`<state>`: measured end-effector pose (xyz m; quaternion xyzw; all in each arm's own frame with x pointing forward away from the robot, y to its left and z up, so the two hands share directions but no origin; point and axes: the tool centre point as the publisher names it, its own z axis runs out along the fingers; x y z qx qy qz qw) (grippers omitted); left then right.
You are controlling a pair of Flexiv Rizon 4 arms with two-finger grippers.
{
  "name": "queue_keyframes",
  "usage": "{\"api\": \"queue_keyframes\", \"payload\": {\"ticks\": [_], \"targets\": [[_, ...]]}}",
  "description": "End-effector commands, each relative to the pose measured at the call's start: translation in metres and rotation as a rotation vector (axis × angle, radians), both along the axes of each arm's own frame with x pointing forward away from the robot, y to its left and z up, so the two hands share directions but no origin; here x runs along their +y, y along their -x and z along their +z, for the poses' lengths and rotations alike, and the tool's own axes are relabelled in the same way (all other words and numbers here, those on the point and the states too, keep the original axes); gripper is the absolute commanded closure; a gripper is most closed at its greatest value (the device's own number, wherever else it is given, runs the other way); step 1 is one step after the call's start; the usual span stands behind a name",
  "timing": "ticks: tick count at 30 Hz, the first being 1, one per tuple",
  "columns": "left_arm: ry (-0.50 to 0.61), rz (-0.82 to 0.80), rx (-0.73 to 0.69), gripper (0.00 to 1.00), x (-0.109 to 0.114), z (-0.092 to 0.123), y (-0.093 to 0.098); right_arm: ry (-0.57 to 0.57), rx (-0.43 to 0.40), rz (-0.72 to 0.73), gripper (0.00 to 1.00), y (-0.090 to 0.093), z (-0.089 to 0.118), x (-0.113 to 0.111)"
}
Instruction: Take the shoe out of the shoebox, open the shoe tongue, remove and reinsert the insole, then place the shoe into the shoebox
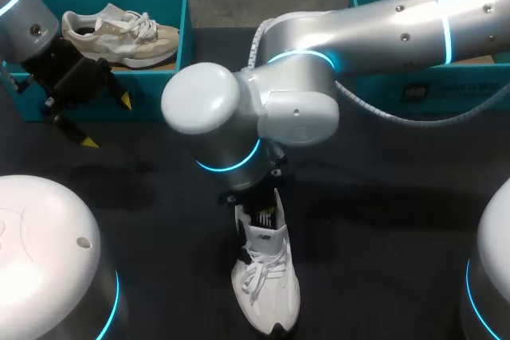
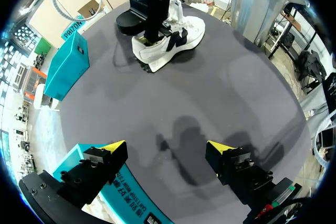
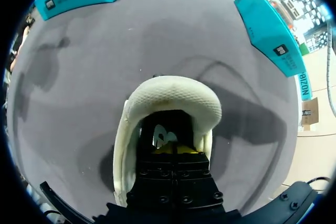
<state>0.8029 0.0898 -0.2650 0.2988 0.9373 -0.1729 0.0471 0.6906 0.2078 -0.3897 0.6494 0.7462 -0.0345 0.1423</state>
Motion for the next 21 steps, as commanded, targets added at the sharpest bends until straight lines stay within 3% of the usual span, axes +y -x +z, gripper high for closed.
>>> {"api": "queue_keyframes", "payload": {"ticks": [1, 9, 21], "targets": [[-0.004, 0.000, 0.002, 0.00, 0.000, 0.001, 0.000, 0.073, -0.140, -0.336, 1.00, 0.010, 0.008, 0.005], [-0.004, 0.000, 0.002, 0.00, 0.000, 0.001, 0.000, 0.103, -0.173, -0.355, 1.00, 0.013, 0.018, -0.003], [-0.004, 0.000, 0.002, 0.00, 0.000, 0.001, 0.000, 0.081, -0.134, -0.383, 1.00, 0.005, -0.012, -0.012]]}}
